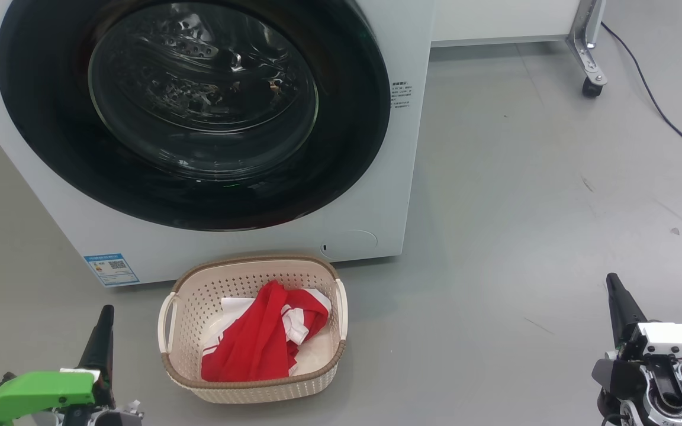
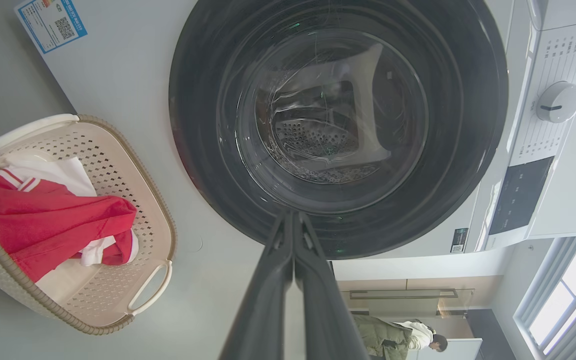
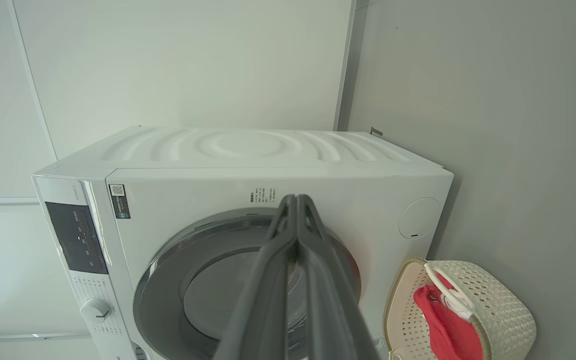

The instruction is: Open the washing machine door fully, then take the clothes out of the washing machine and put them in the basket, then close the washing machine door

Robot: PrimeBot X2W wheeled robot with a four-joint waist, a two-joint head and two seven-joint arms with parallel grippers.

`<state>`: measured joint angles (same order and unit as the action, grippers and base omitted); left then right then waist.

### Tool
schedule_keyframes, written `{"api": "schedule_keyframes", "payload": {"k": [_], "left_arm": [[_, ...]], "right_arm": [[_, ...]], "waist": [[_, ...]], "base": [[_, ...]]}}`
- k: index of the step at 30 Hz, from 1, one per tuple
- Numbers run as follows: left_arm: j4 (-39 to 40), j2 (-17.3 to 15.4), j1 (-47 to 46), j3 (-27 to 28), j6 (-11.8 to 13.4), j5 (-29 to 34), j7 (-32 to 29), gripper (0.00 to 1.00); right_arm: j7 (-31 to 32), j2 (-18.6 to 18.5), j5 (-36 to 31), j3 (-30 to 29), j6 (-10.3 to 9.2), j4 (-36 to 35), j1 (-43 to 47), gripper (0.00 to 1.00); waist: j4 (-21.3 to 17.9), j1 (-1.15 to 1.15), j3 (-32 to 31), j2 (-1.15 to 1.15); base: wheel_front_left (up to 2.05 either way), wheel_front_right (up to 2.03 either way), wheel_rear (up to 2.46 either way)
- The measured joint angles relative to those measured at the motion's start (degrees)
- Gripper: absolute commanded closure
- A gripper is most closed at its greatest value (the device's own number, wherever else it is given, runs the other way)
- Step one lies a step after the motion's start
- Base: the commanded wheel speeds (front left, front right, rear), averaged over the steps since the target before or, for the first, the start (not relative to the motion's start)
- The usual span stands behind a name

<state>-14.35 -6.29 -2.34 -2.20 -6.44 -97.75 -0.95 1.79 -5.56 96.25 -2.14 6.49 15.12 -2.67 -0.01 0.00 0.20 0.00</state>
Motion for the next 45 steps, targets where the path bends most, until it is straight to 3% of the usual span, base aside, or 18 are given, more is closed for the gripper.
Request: {"api": "schedule_keyframes", "payload": {"k": [45], "left_arm": [[-1.01,0.02,-0.15,0.23,-0.43,0.0,-0.08,1.0]], "right_arm": [[0.02,0.01,0.0,-0.33,0.19,0.57,-0.42,1.0]], "waist": [[0.0,0.0,-0.04,0.0]], "base": [[0.0,0.0,0.0]]}}
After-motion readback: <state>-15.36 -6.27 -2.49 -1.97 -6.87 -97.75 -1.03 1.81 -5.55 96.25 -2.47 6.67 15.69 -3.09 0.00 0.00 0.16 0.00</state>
